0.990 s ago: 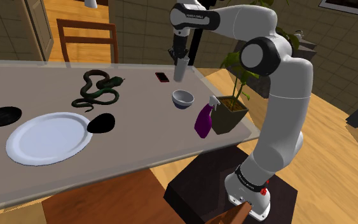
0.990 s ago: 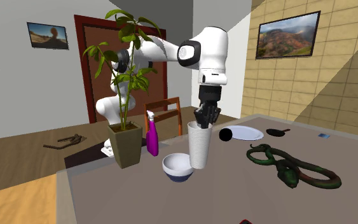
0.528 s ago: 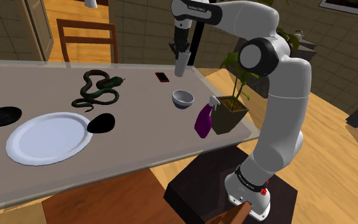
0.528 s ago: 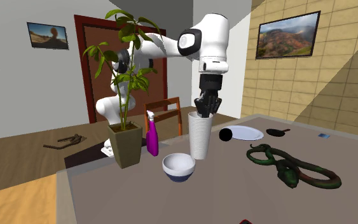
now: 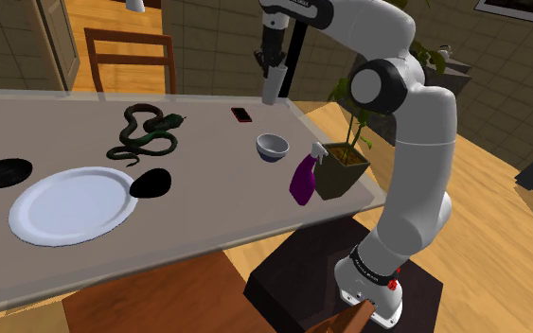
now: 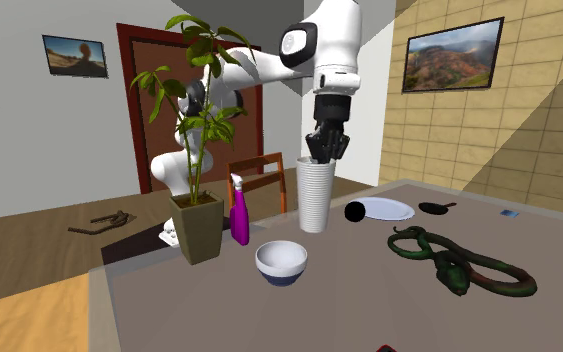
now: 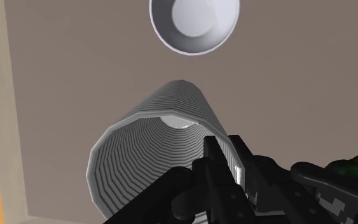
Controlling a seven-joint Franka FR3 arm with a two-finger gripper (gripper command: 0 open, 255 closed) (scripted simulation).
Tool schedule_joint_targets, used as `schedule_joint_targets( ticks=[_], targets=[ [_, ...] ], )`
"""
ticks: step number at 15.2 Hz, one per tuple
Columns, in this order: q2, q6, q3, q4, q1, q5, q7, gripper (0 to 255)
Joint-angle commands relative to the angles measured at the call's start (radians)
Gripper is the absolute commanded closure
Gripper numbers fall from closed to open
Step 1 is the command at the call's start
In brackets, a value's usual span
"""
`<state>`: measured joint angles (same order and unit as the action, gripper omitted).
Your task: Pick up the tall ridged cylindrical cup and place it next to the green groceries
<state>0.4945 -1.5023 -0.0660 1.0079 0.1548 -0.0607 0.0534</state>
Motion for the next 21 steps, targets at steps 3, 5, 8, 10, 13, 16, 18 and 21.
schedule_joint_targets(
  ticks=[3, 5, 8, 10, 13, 16, 18, 21],
  targets=[
    [0.048, 0.085, 0.000, -0.133, 0.003, 0.002, -0.006, 255],
    [0.016, 0.077, 0.003, -0.091, -0.014, -0.001, 0.012, 255],
    [-0.080, 0.028, 0.017, 0.058, -0.063, -0.011, 0.073, 255],
    [-0.129, 0.007, 0.028, 0.132, -0.093, -0.017, 0.115, 255],
    [-0.188, -0.014, 0.048, 0.218, -0.137, -0.024, 0.178, 255],
    [-0.234, -0.027, 0.070, 0.282, -0.180, -0.030, 0.242, 255],
    [-0.258, -0.031, 0.086, 0.315, -0.207, -0.032, 0.286, 255],
    [-0.286, -0.035, 0.111, 0.352, -0.247, -0.035, 0.352, 255]
  ],
)
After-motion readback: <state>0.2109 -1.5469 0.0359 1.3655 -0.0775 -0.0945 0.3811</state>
